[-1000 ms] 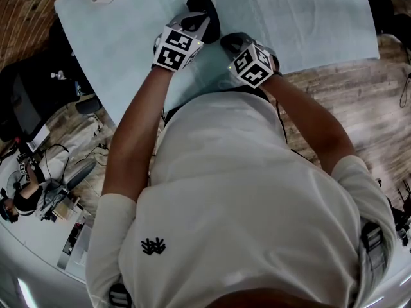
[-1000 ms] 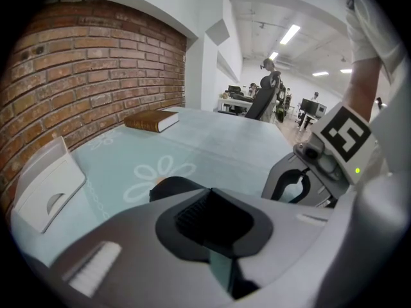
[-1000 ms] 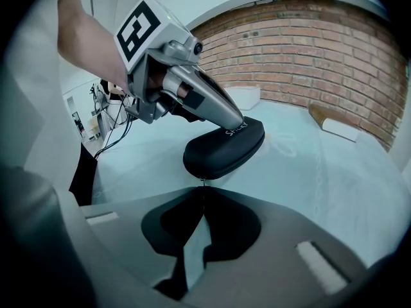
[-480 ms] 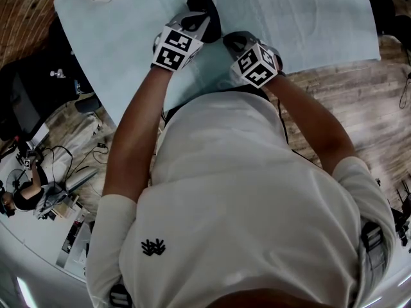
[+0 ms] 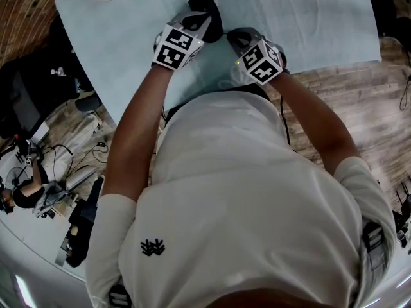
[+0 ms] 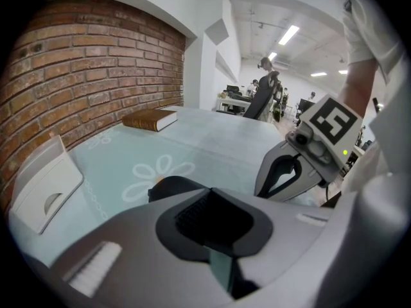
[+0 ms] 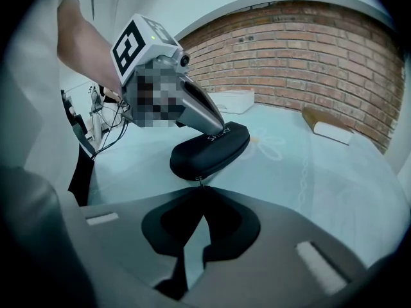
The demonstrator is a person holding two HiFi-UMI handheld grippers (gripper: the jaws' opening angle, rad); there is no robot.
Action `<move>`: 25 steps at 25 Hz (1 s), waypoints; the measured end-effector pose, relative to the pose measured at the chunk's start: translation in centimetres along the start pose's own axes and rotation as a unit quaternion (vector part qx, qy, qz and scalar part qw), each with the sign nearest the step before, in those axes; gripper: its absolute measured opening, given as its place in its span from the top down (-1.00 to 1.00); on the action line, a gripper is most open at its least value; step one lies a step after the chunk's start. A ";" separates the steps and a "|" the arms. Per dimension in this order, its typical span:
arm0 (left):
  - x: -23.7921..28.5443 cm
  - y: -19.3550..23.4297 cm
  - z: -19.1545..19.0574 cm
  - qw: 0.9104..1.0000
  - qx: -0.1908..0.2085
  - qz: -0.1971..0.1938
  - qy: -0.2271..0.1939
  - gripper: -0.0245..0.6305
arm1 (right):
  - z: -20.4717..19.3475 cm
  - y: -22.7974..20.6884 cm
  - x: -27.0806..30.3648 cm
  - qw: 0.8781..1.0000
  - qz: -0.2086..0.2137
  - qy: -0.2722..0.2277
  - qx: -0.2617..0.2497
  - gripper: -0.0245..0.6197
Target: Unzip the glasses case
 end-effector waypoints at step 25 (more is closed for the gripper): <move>0.1 0.2 -0.2 1.000 -0.013 -0.013 -0.006 0.76 | 1.5 -7.0 -1.1 0.999 -0.028 -0.009 -0.019 0.93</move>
Point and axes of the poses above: the fingertips, and each gripper's own axes: x forward along the fingers, y to its left, z out of its top, the point moved 6 cm from there along -x, backward along the fingers, and after that the axes turned 14 degrees about y, right-handed, at the moved point
